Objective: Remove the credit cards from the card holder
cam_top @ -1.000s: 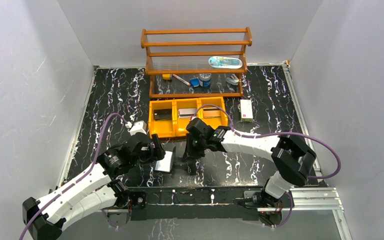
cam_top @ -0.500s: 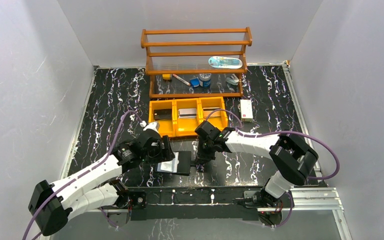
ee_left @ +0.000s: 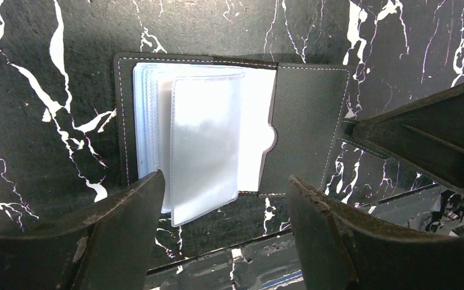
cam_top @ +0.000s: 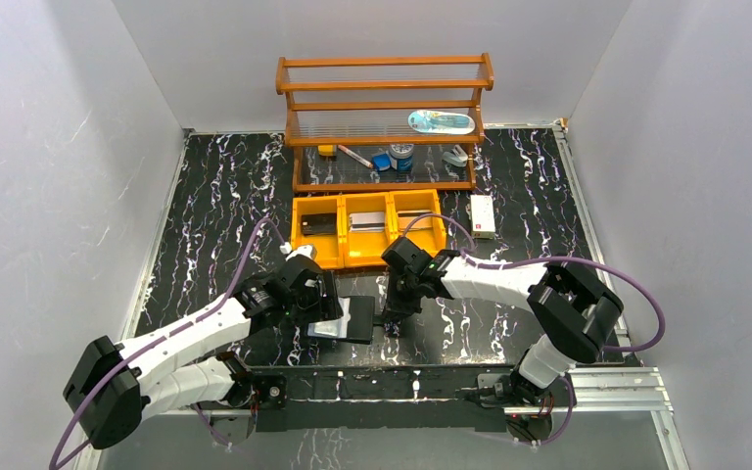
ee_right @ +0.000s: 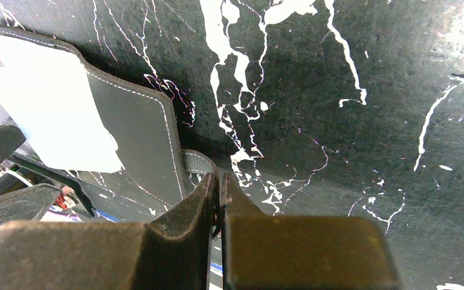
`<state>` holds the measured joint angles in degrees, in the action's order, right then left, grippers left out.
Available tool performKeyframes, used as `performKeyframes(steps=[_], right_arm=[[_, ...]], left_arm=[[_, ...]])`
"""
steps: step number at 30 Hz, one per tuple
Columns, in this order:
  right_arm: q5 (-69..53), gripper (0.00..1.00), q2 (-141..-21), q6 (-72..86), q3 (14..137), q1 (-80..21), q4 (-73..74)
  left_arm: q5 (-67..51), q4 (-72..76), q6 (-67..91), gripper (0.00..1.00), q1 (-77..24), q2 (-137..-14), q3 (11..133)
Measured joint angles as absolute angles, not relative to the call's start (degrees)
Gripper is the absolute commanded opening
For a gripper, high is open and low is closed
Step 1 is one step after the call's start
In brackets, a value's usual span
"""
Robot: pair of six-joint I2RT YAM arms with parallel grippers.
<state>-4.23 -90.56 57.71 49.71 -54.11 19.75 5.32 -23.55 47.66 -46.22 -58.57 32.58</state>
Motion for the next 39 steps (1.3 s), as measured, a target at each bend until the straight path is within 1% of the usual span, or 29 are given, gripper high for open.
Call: performKeyframes(steps=[7,10,14,23,25,27,29,31,33,37,39], right_arm=[[-4.2,0.06,-90.6,57.7,49.7,-54.1,19.7],[-4.2,0.07,-90.6,57.8,49.6,-54.1,19.7],[-4.3,0.07,-90.6,57.9,48.9,-54.1,19.5],[-4.2,0.1,-90.6,58.3,48.8,-54.1,19.5],[-4.2,0.13,-90.6,58.3,48.8,-54.1,19.6],[-4.2,0.17,-90.6,58.4,48.8,-54.1,19.6],[-4.1,0.24,-90.4,58.5,48.8,-54.1,19.6],[-3.9,0.26,-89.7,58.8,48.8,-54.1,19.6],[-3.6,0.28,-88.3,59.2,48.8,-54.0,19.6],[-3.2,0.36,-85.1,60.2,48.8,-53.5,19.6],[-3.1,0.37,-83.5,60.4,48.8,-53.2,19.5]], left_arm=[[5.1,-23.6,47.5,0.7,-46.2,-58.8,32.3],[3.2,-21.8,46.9,0.6,-46.2,-60.2,32.2],[-0.4,-19.1,46.4,0.52,-46.2,-63.2,32.2],[-8.5,-10.8,44.8,0.52,-46.2,-63.9,32.0],[-10.4,-9.2,44.5,0.5,-46.2,-65.4,32.0],[-12.7,-7.4,44.1,0.44,-46.2,-67.6,32.0],[-14.3,-6.0,43.8,0.39,-46.2,-69.6,32.0],[-15.8,-5.1,43.5,0.35,-46.2,-71.6,32.0],[-16.6,-4.4,43.4,0.34,-46.2,-73.0,32.0],[-17.2,-3.6,43.3,0.33,-46.2,-74.1,31.9],[-17.1,-3.2,43.3,0.32,-46.2,-74.1,31.6]])
